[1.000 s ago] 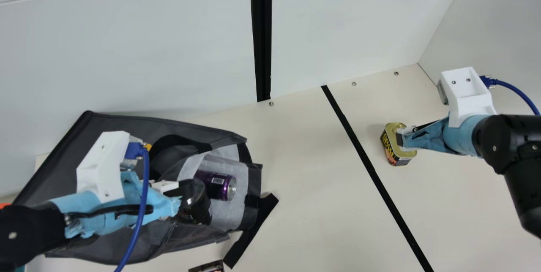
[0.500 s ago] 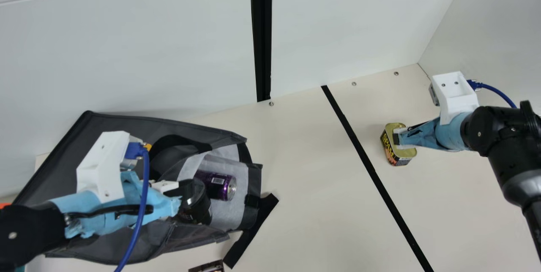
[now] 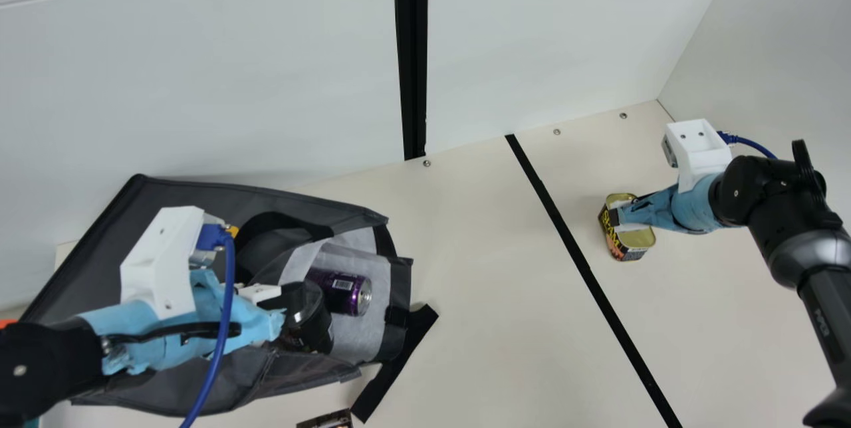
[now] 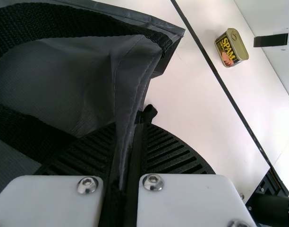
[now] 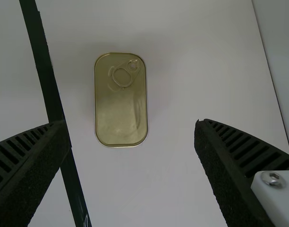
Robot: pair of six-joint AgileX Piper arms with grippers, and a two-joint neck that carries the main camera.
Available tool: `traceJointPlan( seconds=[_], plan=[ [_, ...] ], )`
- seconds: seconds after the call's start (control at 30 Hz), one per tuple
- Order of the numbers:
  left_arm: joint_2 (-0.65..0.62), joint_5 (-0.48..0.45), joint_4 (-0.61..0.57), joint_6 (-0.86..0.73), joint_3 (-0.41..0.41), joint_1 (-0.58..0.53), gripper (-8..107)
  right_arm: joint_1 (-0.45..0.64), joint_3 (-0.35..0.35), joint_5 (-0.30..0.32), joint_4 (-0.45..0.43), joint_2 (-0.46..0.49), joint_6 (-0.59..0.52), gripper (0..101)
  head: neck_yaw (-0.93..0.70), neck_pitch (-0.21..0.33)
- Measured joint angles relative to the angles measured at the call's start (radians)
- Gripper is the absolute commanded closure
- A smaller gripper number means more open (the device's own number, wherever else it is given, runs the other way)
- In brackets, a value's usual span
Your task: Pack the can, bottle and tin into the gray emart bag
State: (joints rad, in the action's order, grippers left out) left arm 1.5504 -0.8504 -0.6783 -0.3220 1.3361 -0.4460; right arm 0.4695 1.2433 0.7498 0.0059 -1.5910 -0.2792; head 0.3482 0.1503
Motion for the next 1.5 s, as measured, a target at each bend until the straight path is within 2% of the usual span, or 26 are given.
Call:
traceJointPlan(
  seconds=[0.57, 1.5],
  plan=[
    [0.0, 0.0, 0.0, 0.0, 0.0, 0.0, 89, 0.0, 0.087, 0.034, 0.068, -0.143, 0.004, 10, 0.0, 0.002],
    [0.0, 0.0, 0.0, 0.0, 0.0, 0.0, 89, -0.028, 0.178, 0.027, 0.058, -0.33, 0.061, 10, 0.0, 0.002]
  ],
)
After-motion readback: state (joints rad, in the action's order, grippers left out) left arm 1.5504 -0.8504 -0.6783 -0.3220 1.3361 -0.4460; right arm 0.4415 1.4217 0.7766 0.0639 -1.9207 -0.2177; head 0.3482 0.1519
